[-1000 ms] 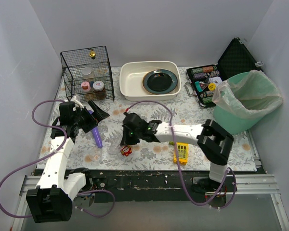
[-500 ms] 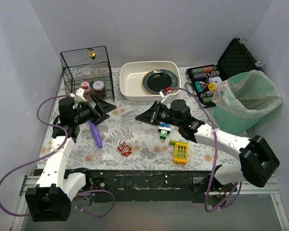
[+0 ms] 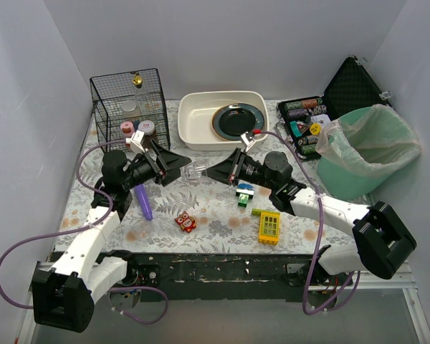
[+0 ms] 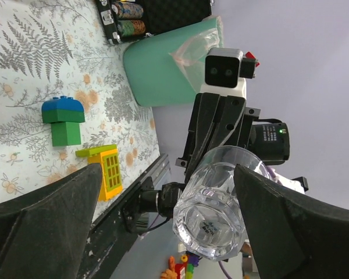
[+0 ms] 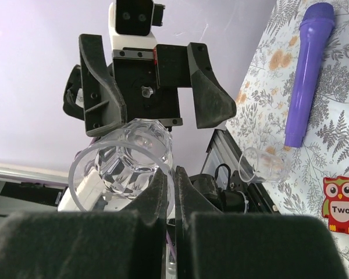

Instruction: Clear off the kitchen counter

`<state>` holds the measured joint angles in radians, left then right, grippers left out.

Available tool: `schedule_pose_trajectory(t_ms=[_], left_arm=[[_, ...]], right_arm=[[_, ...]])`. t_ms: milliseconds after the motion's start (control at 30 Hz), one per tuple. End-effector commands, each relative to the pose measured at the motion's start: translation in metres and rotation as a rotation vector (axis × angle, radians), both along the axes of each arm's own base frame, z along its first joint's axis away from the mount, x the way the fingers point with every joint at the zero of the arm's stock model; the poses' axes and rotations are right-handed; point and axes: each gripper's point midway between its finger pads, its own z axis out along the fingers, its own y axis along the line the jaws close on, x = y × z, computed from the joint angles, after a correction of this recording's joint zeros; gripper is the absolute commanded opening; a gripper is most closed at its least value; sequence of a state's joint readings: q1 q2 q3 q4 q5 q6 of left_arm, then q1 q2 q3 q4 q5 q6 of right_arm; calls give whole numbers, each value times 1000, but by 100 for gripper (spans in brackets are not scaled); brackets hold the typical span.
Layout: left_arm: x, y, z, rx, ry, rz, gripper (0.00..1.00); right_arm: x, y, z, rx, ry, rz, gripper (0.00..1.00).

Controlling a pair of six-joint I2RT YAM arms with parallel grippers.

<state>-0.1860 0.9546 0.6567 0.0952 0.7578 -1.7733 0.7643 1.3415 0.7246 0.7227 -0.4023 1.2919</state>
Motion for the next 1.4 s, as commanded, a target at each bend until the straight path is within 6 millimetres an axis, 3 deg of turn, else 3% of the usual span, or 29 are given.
schedule_pose_trajectory(t_ms=[0,500,1067,1167,1367], left_arm=[[-16,-4,18,-102,-33,-39,96],[-29,-1,43,-355,-28,-44,97],[-43,-13,42,-317,-40,-117,97],[-47,-14,43,-309,-48,-132,94],[-50,-15,41,-306,-54,-135,75]], right_arm=[[-5,-7,34,141,-51,24,1],[-6,-10,24,148,-20,27,1],[-3,-8,25,165,-3,28,1],[-3,-8,26,173,-4,29,1],[-4,-8,24,171,3,34,1]])
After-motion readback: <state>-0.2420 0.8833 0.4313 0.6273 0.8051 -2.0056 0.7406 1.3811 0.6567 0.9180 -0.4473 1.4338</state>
